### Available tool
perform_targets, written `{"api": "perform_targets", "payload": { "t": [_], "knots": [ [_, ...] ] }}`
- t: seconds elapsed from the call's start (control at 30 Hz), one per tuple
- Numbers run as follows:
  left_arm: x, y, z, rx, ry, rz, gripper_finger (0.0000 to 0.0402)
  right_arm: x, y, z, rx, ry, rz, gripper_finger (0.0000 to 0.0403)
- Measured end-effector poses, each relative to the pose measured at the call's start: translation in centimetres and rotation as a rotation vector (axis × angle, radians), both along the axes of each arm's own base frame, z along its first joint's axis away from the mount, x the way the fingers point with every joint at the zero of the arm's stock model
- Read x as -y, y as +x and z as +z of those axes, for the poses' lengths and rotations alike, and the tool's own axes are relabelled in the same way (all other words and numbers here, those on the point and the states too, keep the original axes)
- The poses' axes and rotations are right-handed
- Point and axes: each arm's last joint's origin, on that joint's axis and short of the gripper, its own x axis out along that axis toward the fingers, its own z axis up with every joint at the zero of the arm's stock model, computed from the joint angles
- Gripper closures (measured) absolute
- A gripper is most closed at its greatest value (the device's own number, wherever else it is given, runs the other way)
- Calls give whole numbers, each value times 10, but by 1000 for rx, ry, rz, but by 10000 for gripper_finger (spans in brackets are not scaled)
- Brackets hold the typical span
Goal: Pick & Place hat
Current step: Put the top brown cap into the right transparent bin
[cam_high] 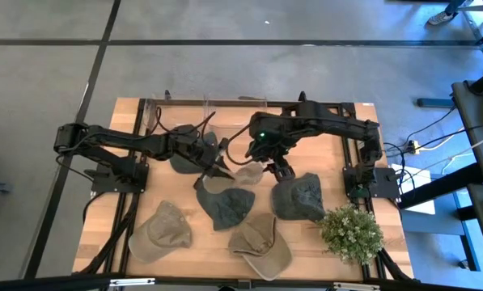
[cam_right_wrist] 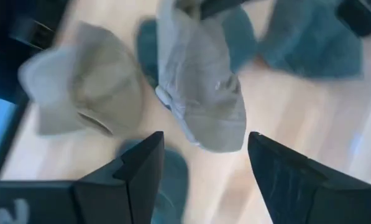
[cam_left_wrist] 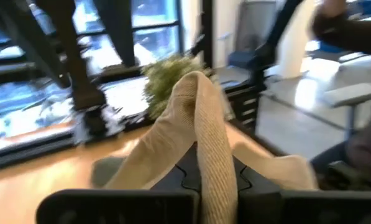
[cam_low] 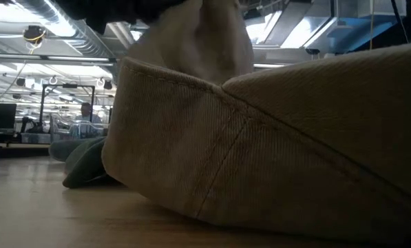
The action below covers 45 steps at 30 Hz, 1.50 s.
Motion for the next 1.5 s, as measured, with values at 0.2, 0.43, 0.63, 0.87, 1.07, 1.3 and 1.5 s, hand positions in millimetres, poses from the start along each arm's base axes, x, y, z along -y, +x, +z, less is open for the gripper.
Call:
{"api": "perform_targets", "payload": {
  "t": [0.2,0.43,0.63,0.87,1.07,1.3,1.5],
  "knots": [
    [3,-11,13,32,4,-2,398,-3,6,-3,33,70,48,173],
    [8,-24,21,20,27,-4,398,-1,1,-32,68,47,10,171],
    [18,-27,21,19,87,32,398,0,-29,-38,326,-61,-83,174],
    [19,-26,21,44,109,25,398,-4,-34,-58,609,41,-10,175],
    [19,-26,23,58,97,26,398,-7,-29,-88,551,56,46,175],
    [18,-25,24,60,85,33,398,-15,-25,-83,643,102,106,175],
    [18,-25,24,60,85,33,398,-17,-23,-84,640,116,96,189]
  ]
}}
